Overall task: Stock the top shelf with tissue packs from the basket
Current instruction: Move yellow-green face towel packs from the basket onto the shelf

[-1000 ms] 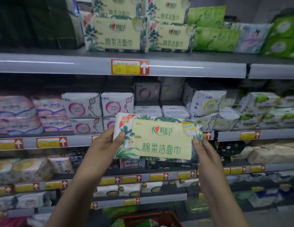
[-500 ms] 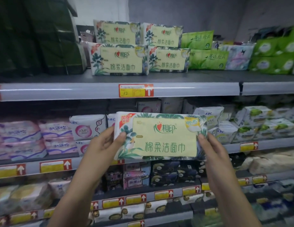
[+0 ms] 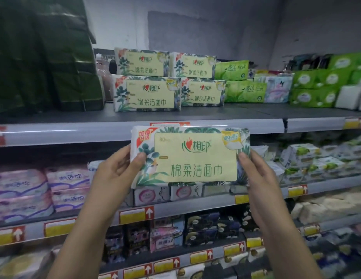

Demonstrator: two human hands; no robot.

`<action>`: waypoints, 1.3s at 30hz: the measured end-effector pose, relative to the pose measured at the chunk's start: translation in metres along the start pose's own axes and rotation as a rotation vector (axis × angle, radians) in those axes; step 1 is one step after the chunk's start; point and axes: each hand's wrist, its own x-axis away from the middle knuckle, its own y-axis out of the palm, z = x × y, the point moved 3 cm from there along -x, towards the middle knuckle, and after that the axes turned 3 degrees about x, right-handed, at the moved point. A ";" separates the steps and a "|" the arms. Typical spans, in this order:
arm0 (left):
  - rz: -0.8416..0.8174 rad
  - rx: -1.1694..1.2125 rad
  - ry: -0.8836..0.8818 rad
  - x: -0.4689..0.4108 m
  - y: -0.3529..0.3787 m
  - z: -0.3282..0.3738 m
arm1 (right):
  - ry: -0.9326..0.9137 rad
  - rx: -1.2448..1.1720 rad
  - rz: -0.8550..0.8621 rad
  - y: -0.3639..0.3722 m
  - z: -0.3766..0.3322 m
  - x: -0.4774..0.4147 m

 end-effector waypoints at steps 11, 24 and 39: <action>0.103 0.019 0.078 -0.017 -0.017 0.013 | -0.137 0.026 -0.115 0.024 -0.020 -0.031; 0.133 0.020 0.178 -0.051 -0.024 0.043 | -0.234 -0.093 -0.209 0.053 -0.032 -0.084; 0.143 -0.082 0.248 -0.109 -0.042 0.061 | -0.417 0.019 -0.325 0.075 -0.051 -0.149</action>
